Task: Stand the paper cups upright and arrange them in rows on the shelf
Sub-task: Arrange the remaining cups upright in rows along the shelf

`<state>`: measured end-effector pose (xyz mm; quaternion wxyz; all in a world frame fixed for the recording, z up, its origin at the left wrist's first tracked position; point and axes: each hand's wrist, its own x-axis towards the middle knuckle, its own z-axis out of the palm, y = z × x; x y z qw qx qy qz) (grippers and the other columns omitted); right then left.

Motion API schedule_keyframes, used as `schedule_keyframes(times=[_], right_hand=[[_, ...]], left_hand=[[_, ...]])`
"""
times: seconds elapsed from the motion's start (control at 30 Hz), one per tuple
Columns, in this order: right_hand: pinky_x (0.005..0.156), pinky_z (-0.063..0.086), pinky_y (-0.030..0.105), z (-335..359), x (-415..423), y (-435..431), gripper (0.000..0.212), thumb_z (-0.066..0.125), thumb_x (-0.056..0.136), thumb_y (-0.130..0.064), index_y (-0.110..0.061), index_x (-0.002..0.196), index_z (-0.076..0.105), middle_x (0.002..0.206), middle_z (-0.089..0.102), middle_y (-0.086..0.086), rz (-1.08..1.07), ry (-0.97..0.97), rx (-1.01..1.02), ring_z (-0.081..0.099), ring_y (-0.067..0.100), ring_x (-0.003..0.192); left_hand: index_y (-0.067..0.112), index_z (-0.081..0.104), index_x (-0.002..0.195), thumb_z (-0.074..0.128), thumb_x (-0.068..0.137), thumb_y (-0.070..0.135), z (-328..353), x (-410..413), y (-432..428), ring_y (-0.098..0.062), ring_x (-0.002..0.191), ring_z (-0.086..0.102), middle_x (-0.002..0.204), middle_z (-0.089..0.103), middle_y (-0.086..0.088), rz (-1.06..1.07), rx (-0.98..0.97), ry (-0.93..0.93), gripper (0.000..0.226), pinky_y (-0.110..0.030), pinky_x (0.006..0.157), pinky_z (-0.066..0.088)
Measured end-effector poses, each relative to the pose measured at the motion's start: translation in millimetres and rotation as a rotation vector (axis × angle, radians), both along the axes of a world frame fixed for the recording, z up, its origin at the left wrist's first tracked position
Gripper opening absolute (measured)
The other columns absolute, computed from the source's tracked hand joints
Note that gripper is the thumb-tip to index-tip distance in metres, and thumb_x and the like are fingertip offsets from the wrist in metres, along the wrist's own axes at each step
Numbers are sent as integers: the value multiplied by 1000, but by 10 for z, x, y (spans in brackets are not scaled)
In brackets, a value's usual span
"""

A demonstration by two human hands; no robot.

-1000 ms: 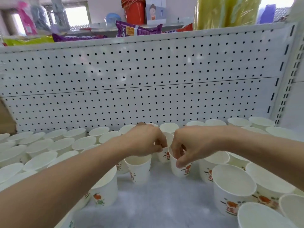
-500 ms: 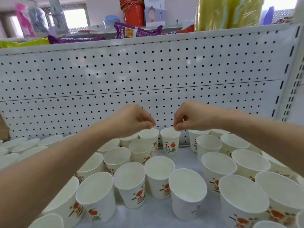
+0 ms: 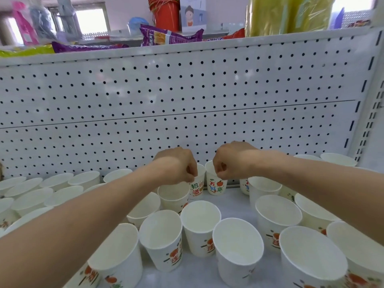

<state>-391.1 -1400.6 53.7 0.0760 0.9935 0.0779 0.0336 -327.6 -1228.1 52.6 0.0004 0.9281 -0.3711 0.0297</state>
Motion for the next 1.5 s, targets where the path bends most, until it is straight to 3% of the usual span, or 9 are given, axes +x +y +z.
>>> schedule_keyframes(times=[0.23,0.4,0.53,0.73,0.87,1.0,1.2,1.37,1.5], right_hand=[[52,37,23,12,-46,-6,7,61,84,-23,-24,77,60,84,66,-1,9,-4,-67,55,16,67],[57,43,25,4,-17,1,5,61,83,-24,-23,81,64,85,67,-1,3,-7,-80,61,19,75],[55,41,24,23,-19,-3,17,62,84,-27,-28,70,55,84,66,-4,-25,7,-62,60,17,72],[69,55,35,221,3,-156,14,65,88,-31,-20,86,74,84,72,-5,-43,-79,285,67,17,77],[70,57,36,359,-40,-270,9,68,86,-27,-23,80,74,83,72,-8,-26,-95,377,66,14,78],[67,51,25,170,-75,-191,6,73,80,-36,-30,81,73,83,68,-17,3,83,281,64,5,79],[58,40,22,22,-30,-101,6,72,82,-34,-32,81,66,82,63,-15,-18,73,83,59,9,76],[68,50,27,36,-35,-73,4,66,85,-31,-29,82,67,81,65,-11,-4,15,-25,60,13,79],[71,50,26,133,-215,2,18,66,85,-42,-28,95,71,89,67,-12,78,-66,124,60,10,81]], left_hand=[[31,72,98,71,84,25,29,0,14,-8,83,61,90,66,15,0,19,-10,15,-23,64,48],[30,72,100,70,84,23,20,-6,-10,-11,87,63,101,70,11,-2,27,-20,17,-28,71,53],[29,71,100,70,85,22,17,-24,-10,-12,88,63,101,69,10,-10,24,-17,17,-26,69,50],[31,69,106,72,83,31,-11,16,33,-10,95,61,107,66,12,-21,-7,-14,23,-30,77,53],[33,70,103,70,84,33,0,-3,48,-8,95,60,104,66,15,-11,-36,10,19,-30,78,53],[34,71,104,69,85,32,-12,-25,20,-9,93,60,103,67,14,-16,-36,14,19,-27,73,51],[33,72,102,70,85,30,9,-14,88,-7,92,59,104,68,15,-34,-79,16,18,-30,79,54],[34,71,103,69,85,33,22,-30,142,-7,94,60,106,67,15,-42,-102,18,18,-30,83,52],[32,70,106,68,84,42,185,-165,349,-3,93,61,104,69,16,-61,-164,44,24,-31,86,52]])
